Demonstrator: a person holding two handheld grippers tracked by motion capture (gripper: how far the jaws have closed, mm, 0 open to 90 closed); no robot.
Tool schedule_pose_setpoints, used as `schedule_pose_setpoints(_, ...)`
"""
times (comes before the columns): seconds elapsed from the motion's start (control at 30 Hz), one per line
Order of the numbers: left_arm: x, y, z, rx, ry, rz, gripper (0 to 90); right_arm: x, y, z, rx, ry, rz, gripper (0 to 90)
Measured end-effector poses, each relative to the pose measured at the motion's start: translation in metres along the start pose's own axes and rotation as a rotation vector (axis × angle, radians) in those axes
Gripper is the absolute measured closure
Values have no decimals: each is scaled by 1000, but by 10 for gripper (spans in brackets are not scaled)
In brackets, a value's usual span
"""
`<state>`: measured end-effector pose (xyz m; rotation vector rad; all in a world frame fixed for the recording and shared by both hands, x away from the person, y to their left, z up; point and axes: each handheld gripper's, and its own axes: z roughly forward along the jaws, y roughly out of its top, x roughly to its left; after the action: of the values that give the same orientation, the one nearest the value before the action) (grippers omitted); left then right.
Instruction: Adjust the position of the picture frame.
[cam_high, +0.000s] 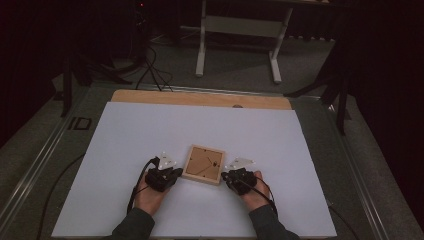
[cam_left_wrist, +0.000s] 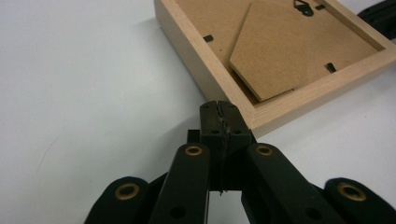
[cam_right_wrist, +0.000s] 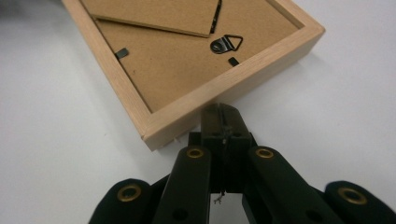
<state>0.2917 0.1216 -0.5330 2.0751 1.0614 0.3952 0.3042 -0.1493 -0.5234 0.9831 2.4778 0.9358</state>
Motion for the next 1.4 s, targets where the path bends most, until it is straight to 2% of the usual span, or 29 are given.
schedule_pose_setpoints(0.6, 3, -1, 1, -18, 36, -43, 900, -8, 9, 12, -23, 14, 16, 900)
schedule_pose_setpoints(0.93, 3, -1, 4, -29, 33, -65, 900, -12, 10, 15, -29, 3, 35, 900)
schedule_pose_setpoints(1.4, 3, 0, 5, -36, 39, -63, 900, -18, 11, 23, -31, 2, 53, 900)
